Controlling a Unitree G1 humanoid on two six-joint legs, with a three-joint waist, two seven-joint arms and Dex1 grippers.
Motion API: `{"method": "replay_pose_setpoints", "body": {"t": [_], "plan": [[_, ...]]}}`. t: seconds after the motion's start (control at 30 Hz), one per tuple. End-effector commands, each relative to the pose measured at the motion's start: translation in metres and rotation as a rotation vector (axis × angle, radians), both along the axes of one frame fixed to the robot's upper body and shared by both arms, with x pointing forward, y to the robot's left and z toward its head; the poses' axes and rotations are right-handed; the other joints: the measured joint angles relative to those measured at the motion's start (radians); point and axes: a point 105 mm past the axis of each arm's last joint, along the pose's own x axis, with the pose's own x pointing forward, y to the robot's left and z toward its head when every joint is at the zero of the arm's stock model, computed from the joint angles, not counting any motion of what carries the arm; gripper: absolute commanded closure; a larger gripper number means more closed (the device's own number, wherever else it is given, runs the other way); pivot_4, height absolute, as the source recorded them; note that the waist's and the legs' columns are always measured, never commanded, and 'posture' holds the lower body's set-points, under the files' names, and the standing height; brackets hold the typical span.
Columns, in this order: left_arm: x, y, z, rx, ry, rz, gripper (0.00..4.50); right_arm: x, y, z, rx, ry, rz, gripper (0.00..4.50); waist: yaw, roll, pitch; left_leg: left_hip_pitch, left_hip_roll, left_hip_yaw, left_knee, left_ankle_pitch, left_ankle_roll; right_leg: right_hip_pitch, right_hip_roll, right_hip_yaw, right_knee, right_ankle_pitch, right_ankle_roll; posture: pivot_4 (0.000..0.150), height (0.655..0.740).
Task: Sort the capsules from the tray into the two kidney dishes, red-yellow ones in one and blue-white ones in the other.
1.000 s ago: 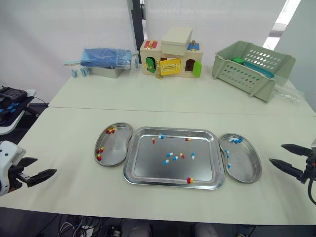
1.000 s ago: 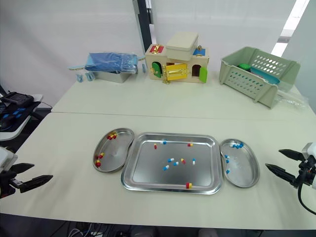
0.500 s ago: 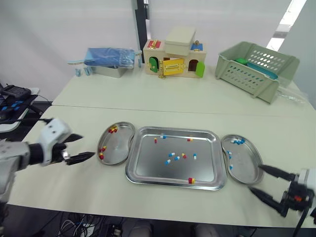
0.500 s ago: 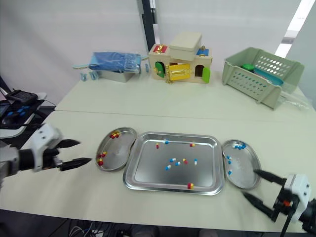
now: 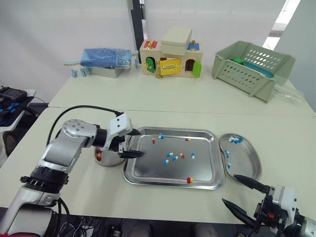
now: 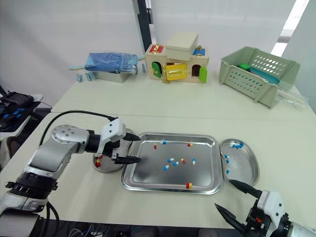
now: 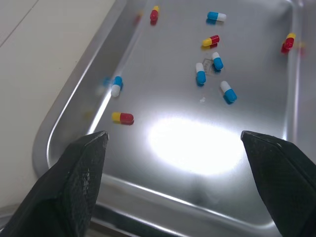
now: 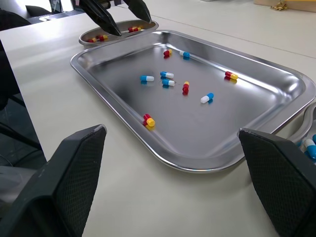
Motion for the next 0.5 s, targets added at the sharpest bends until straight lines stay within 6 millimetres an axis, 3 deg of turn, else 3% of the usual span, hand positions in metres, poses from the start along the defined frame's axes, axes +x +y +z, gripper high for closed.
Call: {"method": "replay_pose_setpoints", "body": {"t": [0.03, 0.5], "plan": [[0.01, -0.009, 0.003, 0.006, -0.031, -0.017, 0.05, 0.0, 0.009, 0.011, 0.014, -0.056, -0.003, 0.0, 0.0, 0.0, 0.0, 0.0, 0.0, 0.0, 0.0, 0.0, 0.0, 0.0, 0.0, 0.0, 0.0, 0.0, 0.0, 0.15, 0.74], [0.029, -0.005, -0.009, 0.059, -0.035, -0.001, 0.05, -0.009, 0.021, 0.007, 0.039, -0.038, -0.018, 0.0, -0.001, 0.0, 0.0, 0.0, 0.0, -0.001, 0.0, 0.0, 0.0, 0.0, 0.0, -0.001, 0.0, 0.0, 0.0, 0.15, 0.74]]}}
